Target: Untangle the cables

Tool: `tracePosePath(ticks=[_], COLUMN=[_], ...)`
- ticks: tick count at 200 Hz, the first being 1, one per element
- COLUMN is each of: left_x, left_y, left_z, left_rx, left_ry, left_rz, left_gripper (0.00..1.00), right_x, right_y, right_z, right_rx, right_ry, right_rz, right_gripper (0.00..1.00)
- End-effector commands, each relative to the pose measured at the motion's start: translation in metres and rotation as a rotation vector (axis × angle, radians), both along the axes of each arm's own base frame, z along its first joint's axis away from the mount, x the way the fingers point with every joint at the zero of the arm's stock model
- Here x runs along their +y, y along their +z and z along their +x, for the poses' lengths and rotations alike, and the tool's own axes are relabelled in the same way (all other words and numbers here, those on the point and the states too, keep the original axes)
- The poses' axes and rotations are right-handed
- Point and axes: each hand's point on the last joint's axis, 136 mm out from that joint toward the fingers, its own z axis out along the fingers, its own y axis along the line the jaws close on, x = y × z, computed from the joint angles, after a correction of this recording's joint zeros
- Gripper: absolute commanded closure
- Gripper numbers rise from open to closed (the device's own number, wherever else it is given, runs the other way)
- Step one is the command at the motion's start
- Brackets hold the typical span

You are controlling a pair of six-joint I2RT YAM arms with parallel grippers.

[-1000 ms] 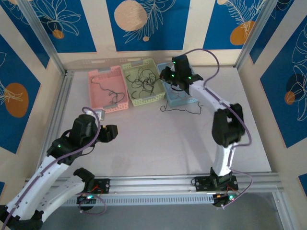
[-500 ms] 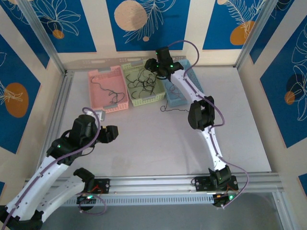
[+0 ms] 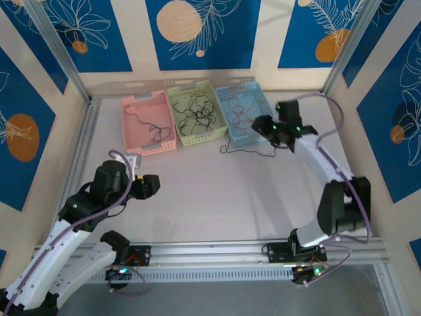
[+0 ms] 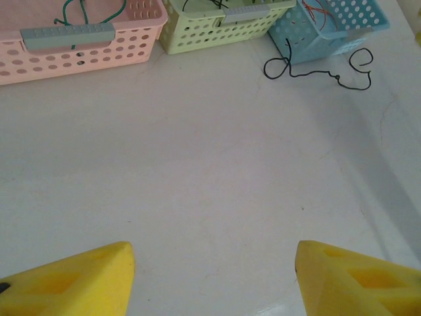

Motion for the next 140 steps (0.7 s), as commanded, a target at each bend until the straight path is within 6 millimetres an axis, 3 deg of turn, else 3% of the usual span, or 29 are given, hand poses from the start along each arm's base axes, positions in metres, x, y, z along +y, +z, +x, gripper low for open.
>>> tracePosePath(ticks=[1, 44, 112, 140], left_x=[0.003, 0.004, 0.004, 0.005], left_y=[0.015, 0.014, 0.012, 0.013], left_z=[-0.006, -0.006, -0.006, -0.006], left_rx=[-0.024, -0.028, -0.029, -0.033], left_ry=[-0.019, -0.016, -0.019, -0.017], left_rz=[0.000, 0.007, 0.010, 0.014], left_gripper=[0.34, 0.34, 0.33, 0.33], right_x=[0.012, 0.030, 0.030, 0.030], right_y=[-0.023, -0.058, -0.093, -0.098], right_z=[-0.018, -0.029, 0.005, 0.016], right_rx=[0.060, 0.157, 0.228, 0.221], right_ry=[-0.017, -0.122, -0.296, -0.306], right_rz=[0.153, 0.304, 0.417, 0.420], right_gripper=[0.53, 0.56, 0.59, 0.61])
